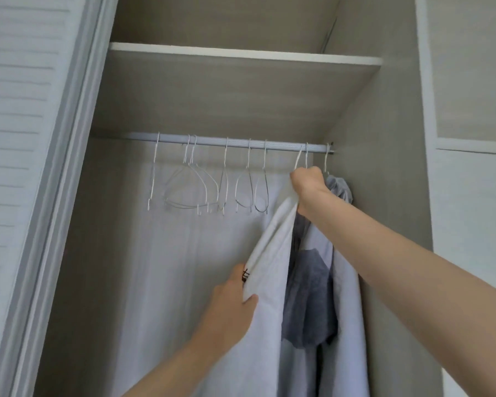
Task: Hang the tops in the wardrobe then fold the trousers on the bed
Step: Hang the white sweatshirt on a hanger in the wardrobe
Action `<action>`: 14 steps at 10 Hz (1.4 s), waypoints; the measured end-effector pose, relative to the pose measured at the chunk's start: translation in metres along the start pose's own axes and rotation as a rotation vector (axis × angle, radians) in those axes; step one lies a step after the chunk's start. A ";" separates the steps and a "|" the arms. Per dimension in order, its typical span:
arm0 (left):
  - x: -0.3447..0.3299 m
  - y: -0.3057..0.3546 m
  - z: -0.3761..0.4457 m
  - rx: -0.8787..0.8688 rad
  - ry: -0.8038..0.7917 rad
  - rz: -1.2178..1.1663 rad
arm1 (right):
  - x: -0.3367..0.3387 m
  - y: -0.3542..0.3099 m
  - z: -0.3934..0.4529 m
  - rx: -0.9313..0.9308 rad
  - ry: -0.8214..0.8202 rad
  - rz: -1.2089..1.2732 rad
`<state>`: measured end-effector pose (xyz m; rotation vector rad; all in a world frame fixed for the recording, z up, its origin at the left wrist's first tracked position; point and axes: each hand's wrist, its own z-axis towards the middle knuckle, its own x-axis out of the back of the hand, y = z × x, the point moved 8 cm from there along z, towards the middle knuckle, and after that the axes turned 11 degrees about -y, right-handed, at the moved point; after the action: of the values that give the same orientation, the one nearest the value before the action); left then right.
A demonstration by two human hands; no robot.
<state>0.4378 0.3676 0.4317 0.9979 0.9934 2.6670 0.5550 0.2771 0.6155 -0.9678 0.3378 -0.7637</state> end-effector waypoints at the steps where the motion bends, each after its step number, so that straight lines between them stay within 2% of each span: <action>1: 0.005 -0.007 0.042 -0.041 0.042 -0.012 | -0.001 -0.001 0.051 0.036 0.032 -0.060; 2: 0.002 -0.016 0.081 -0.078 0.035 -0.042 | -0.004 -0.002 0.081 0.102 0.039 -0.090; 4: -0.008 -0.040 0.138 -0.089 0.040 -0.034 | -0.012 0.012 0.131 0.120 0.065 -0.242; 8: -0.041 -0.068 0.151 -0.073 -0.077 -0.063 | -0.018 0.040 0.150 0.095 0.010 -0.420; 9: -0.044 -0.060 0.137 -0.110 -0.083 -0.109 | -0.012 0.035 0.137 0.107 0.050 -0.558; 10: -0.050 -0.064 0.119 -0.085 -0.109 -0.155 | -0.009 0.039 0.116 0.236 0.106 -0.701; 11: -0.065 -0.070 0.096 -0.044 -0.147 -0.146 | -0.018 0.059 0.079 0.401 0.049 -0.806; 12: -0.076 -0.074 0.068 0.005 -0.171 -0.091 | -0.024 0.086 0.042 0.439 -0.049 -0.862; 14: -0.093 -0.092 0.010 0.126 -0.114 0.155 | -0.026 0.130 -0.036 0.407 -0.218 -0.974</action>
<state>0.5058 0.4139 0.3295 1.2867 1.1152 2.6588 0.5721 0.3179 0.4853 -0.7839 -0.5189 -1.5172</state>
